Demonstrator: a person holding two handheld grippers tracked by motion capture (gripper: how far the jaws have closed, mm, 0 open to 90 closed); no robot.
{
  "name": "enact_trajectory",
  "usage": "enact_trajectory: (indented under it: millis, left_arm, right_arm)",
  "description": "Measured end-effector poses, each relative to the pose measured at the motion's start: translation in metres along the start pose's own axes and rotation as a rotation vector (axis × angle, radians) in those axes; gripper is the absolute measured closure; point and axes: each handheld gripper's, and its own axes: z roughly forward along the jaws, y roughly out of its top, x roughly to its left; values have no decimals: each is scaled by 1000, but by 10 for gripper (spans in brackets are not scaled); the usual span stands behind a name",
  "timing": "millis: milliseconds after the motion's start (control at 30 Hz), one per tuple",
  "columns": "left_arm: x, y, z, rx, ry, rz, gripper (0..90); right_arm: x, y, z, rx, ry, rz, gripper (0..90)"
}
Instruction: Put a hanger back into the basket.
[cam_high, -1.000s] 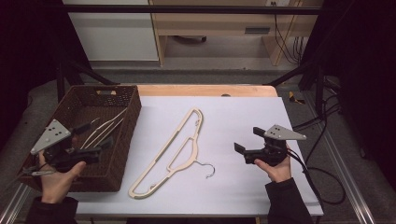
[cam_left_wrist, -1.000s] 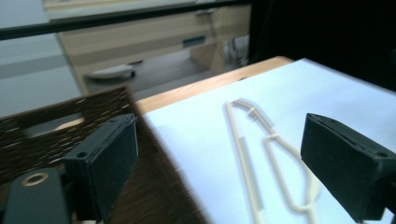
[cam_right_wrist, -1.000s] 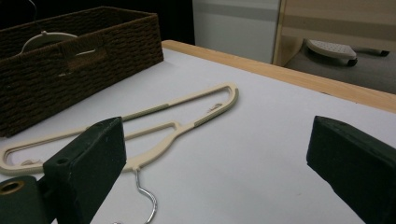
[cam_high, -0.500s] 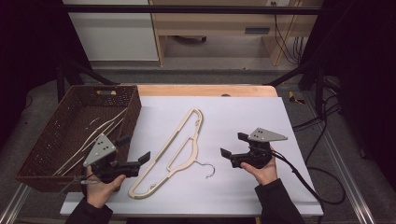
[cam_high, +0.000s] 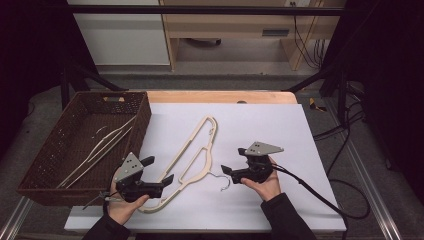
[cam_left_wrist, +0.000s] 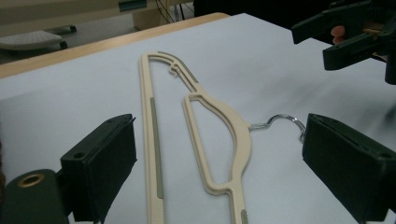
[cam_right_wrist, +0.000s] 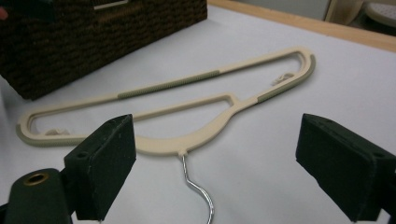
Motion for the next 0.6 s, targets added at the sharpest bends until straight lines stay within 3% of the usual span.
enact_trajectory:
  millis: [333,600]
  left_arm:
    - [0,-12,15,65,-9,9,96]
    - [-2,-16,21,84,-23,20,97]
  right_arm:
    - [8,-12,36,107,25,-38,240]
    - [10,-20,54,164,51,-65,394]
